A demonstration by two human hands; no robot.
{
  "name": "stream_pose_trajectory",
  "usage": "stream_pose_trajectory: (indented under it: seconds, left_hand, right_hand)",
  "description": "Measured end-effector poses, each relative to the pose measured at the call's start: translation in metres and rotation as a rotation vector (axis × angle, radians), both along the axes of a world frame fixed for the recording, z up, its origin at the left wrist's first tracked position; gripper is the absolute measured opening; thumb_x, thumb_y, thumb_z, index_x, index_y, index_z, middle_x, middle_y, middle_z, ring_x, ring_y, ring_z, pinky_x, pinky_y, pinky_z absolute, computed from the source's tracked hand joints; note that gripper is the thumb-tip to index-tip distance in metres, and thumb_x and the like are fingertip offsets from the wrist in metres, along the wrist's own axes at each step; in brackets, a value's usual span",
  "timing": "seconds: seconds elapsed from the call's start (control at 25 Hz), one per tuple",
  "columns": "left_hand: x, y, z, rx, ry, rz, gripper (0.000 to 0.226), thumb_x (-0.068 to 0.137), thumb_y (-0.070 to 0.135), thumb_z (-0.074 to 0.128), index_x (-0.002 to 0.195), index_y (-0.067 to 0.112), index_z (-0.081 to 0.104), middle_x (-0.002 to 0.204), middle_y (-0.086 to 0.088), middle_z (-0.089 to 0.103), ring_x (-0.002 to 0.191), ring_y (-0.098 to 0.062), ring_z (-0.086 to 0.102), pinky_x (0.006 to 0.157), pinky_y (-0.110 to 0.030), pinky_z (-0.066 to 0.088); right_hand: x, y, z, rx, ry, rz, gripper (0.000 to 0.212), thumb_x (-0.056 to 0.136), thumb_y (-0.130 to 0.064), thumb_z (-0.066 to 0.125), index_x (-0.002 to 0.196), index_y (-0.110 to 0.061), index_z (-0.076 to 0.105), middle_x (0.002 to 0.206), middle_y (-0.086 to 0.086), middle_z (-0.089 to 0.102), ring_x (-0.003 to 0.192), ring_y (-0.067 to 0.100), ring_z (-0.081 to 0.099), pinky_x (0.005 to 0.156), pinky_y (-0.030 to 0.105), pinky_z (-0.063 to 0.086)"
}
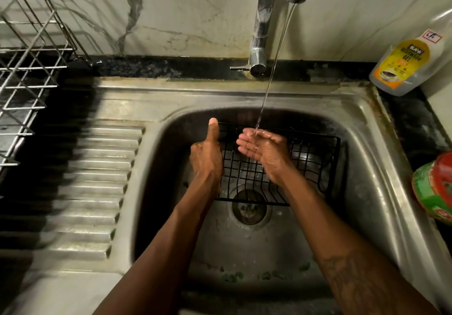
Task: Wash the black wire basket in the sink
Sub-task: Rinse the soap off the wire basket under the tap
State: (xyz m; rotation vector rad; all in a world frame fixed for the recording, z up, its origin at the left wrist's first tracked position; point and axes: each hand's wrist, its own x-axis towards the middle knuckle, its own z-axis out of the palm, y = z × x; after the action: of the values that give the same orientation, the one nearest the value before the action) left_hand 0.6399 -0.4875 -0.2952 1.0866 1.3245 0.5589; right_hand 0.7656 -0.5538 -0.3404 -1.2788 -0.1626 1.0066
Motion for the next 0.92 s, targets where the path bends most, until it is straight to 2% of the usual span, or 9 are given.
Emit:
stream_pose_trajectory:
  seconds: [0.12, 0.2, 0.32, 0.4, 0.48, 0.56, 0.68, 0.8, 0.92]
  left_hand:
    - [0.0, 0.0, 0.001, 0.007, -0.009, 0.021, 0.066, 0.094, 0.07, 0.05, 0.051, 0.021, 0.05, 0.045, 0.007, 0.048, 0.044, -0.012, 0.045, 0.052, -0.025, 0.041]
    - [-0.003, 0.003, -0.001, 0.016, 0.01, 0.057, 0.062, 0.091, 0.072, 0.053, 0.054, 0.022, 0.05, 0.053, 0.004, 0.05, 0.053, -0.016, 0.047, 0.056, -0.029, 0.042]
    - [-0.01, 0.01, 0.001, 0.001, 0.033, 0.086, 0.073, 0.064, 0.091, 0.054, 0.047, 0.021, 0.045, 0.05, 0.003, 0.043, 0.051, -0.017, 0.037, 0.055, -0.034, 0.033]
    - [-0.013, 0.014, 0.0, -0.001, 0.03, 0.114, 0.078, 0.054, 0.094, 0.054, 0.05, 0.016, 0.054, 0.054, 0.001, 0.044, 0.051, -0.017, 0.037, 0.055, -0.042, 0.039]
    - [-0.015, 0.017, 0.004, 0.0, 0.026, 0.143, 0.085, 0.054, 0.093, 0.057, 0.063, 0.008, 0.061, 0.059, -0.006, 0.046, 0.055, -0.019, 0.041, 0.066, -0.06, 0.05]
    - [-0.018, 0.02, 0.007, 0.026, 0.04, 0.178, 0.076, 0.064, 0.088, 0.061, 0.06, 0.012, 0.057, 0.059, -0.015, 0.049, 0.059, -0.023, 0.045, 0.07, -0.061, 0.051]
    - [-0.024, 0.023, 0.012, 0.096, 0.068, 0.219, 0.063, 0.08, 0.075, 0.064, 0.057, 0.017, 0.056, 0.054, 0.0, 0.052, 0.057, -0.02, 0.048, 0.067, -0.045, 0.047]
    - [-0.029, 0.027, 0.01, 0.149, 0.084, 0.218, 0.065, 0.08, 0.075, 0.063, 0.053, 0.017, 0.054, 0.052, 0.003, 0.052, 0.058, -0.021, 0.048, 0.069, -0.044, 0.049]
    - [-0.025, 0.028, 0.013, 0.145, 0.059, 0.227, 0.066, 0.071, 0.082, 0.061, 0.061, 0.017, 0.057, 0.061, -0.006, 0.064, 0.069, -0.032, 0.062, 0.081, -0.049, 0.056]
  right_hand:
    - [-0.021, -0.005, -0.009, -0.109, 0.035, 0.374, 0.025, 0.098, -0.007, 0.059, 0.12, -0.012, 0.069, 0.115, 0.012, 0.074, 0.109, 0.03, 0.07, 0.092, 0.048, 0.058]
    - [-0.021, -0.009, -0.011, -0.213, -0.022, 0.543, 0.024, 0.097, -0.008, 0.062, 0.12, -0.014, 0.07, 0.112, 0.01, 0.075, 0.105, 0.03, 0.072, 0.087, 0.051, 0.059]
    - [-0.003, -0.014, -0.003, -0.205, -0.098, 0.3, 0.02, 0.097, -0.012, 0.065, 0.116, -0.007, 0.07, 0.104, 0.014, 0.077, 0.095, 0.031, 0.075, 0.082, 0.048, 0.062]
    - [0.013, -0.018, 0.001, -0.206, -0.172, 0.06, 0.018, 0.096, -0.005, 0.063, 0.111, -0.001, 0.071, 0.099, 0.016, 0.077, 0.088, 0.026, 0.075, 0.076, 0.04, 0.063]
    - [0.016, -0.02, 0.002, -0.21, -0.208, 0.011, 0.017, 0.095, -0.004, 0.062, 0.108, 0.0, 0.072, 0.095, 0.016, 0.077, 0.083, 0.023, 0.075, 0.071, 0.036, 0.062]
    - [0.007, -0.024, 0.002, -0.293, -0.168, 0.25, 0.017, 0.095, -0.011, 0.062, 0.107, -0.004, 0.073, 0.095, 0.012, 0.078, 0.088, 0.026, 0.076, 0.073, 0.036, 0.062]
    - [-0.006, -0.031, -0.002, -0.415, -0.164, 0.716, 0.019, 0.097, -0.011, 0.061, 0.11, -0.004, 0.072, 0.102, 0.013, 0.077, 0.096, 0.028, 0.075, 0.083, 0.04, 0.059]
    - [0.002, -0.023, -0.002, -0.273, -0.183, 0.312, 0.015, 0.095, -0.003, 0.062, 0.105, -0.003, 0.073, 0.095, 0.016, 0.077, 0.089, 0.033, 0.076, 0.081, 0.048, 0.061]
    - [0.008, -0.015, -0.002, -0.221, -0.26, -0.056, 0.016, 0.095, -0.001, 0.057, 0.092, -0.002, 0.073, 0.081, 0.015, 0.074, 0.068, 0.025, 0.072, 0.06, 0.035, 0.06]
